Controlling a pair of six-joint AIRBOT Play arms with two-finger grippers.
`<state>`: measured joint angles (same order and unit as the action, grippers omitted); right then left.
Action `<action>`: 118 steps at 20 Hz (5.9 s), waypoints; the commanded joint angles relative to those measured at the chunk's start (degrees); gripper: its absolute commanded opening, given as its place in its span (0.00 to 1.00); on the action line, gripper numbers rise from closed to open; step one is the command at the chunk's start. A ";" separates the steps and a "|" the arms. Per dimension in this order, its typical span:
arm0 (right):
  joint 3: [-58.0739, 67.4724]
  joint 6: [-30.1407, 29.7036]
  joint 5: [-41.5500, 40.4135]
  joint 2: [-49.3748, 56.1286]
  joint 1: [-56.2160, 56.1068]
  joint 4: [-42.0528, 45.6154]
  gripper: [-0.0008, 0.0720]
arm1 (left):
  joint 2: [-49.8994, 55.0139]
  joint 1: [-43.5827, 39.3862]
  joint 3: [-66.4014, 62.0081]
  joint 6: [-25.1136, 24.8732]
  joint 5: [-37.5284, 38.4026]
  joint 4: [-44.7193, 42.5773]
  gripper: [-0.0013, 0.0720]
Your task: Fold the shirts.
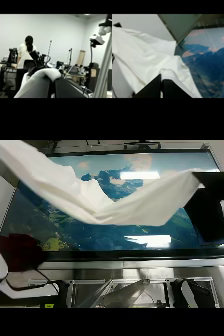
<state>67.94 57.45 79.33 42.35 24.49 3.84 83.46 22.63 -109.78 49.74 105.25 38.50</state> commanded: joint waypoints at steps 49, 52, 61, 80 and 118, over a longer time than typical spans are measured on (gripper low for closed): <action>-6.60 -10.75 -11.82 52.41 -18.93 26.10 0.03 | 24.79 3.58 40.11 -7.98 -9.64 -47.28 0.05; -6.60 -10.80 -0.07 47.47 -18.84 19.23 0.03 | 20.31 3.61 41.66 -11.13 1.29 -34.34 0.03; 1.92 -11.02 1.18 4.52 -2.60 -5.75 0.03 | -24.15 6.86 47.43 -8.07 0.13 26.60 0.05; -24.09 -12.70 -44.92 24.15 -14.80 12.04 0.28 | -0.46 -14.16 43.39 -2.16 -67.25 -58.47 0.09; -23.58 6.45 -12.46 38.60 0.66 44.54 0.60 | 32.65 -4.15 11.43 15.28 -12.20 -88.87 0.03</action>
<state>49.21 60.95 69.49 80.82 26.11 45.52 116.03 18.68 -97.51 64.75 91.42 -50.37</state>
